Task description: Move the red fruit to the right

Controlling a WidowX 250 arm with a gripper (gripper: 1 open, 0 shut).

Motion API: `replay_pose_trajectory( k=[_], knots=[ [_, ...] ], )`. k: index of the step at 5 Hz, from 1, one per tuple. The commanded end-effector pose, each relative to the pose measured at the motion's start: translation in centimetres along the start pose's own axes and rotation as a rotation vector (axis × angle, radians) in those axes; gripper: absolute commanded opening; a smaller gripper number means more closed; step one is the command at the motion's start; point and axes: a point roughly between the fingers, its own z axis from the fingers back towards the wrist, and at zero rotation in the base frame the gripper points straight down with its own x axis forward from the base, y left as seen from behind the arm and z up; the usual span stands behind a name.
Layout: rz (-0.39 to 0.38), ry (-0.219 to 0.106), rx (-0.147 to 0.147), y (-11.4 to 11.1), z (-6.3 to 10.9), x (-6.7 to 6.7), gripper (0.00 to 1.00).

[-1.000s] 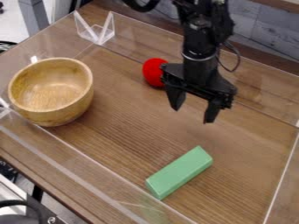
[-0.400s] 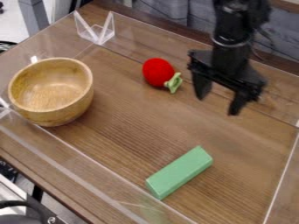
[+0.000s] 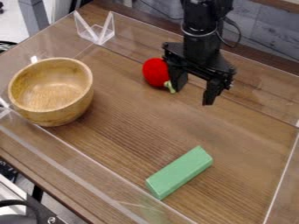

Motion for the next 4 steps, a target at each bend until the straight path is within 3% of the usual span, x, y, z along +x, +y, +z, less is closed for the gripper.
replay_pose_trajectory(
  k=[1,3,4],
  knots=[
    [-0.053,-0.036,0.003,0.7,1.0,0.6,1.00],
    [-0.051,-0.074,0.034,4.4,0.7,2.5,1.00],
    [-0.059,-0.097,0.048,8.0,0.8,3.2,1.00]
  ],
)
